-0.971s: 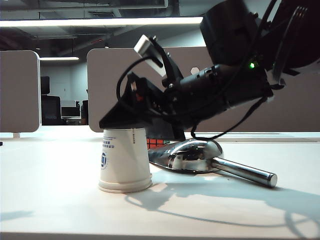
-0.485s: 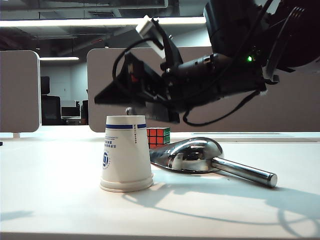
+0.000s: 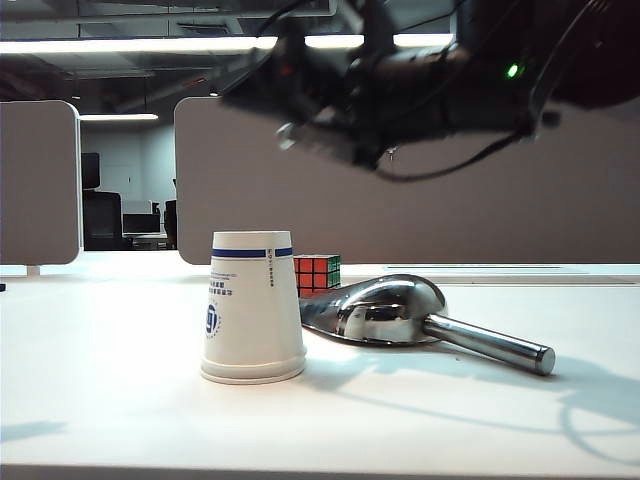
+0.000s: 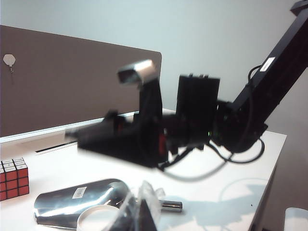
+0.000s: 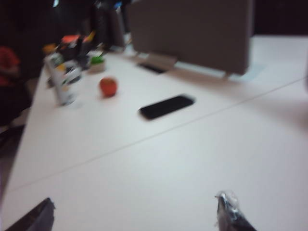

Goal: Carefully pick up the cup on the right and stack it on top of the cup on the left.

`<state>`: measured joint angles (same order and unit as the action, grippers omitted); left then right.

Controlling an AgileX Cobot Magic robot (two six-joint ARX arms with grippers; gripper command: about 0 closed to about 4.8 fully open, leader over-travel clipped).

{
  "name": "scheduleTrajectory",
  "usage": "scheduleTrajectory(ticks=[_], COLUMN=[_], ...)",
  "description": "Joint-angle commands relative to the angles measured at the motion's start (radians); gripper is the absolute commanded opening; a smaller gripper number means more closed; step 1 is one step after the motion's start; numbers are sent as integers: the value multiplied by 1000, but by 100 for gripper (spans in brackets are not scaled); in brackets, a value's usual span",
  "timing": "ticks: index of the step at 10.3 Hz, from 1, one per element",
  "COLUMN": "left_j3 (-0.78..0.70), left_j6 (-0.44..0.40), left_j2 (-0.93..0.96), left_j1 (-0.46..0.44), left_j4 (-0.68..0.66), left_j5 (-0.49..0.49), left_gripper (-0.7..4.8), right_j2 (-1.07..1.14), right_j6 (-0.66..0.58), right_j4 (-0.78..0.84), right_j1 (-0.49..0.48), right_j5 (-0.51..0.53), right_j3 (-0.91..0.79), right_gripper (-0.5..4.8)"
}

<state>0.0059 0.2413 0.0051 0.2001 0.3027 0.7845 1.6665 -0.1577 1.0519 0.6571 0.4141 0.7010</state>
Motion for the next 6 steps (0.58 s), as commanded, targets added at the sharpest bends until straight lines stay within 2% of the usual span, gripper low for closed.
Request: scheduleTrajectory(ticks=[1,3,4,5,6], left_j3=[3,3,3,3,3], left_j6=[2,2,2,2,2], left_j2=[0,0,0,0,0], left_j1=[1,1,1,0,0], left_j4=[14,13,13,13,13], left_j5=[4,-4,-6,-8,-40], left_gripper=[-5,-5,-5,-5,-5], right_j2=[-189,-378,-435,-504,-573], right_j6=[64,137,184,248,291], right_j4=[-101,-467,-560,-653,-733], right_j1=[-202,-386,-431,-467,-508], right_j5=[-127,-128,-157,-246,-293], right_j3=[4,4,4,4,4], right_gripper=[418,418,418,418,418])
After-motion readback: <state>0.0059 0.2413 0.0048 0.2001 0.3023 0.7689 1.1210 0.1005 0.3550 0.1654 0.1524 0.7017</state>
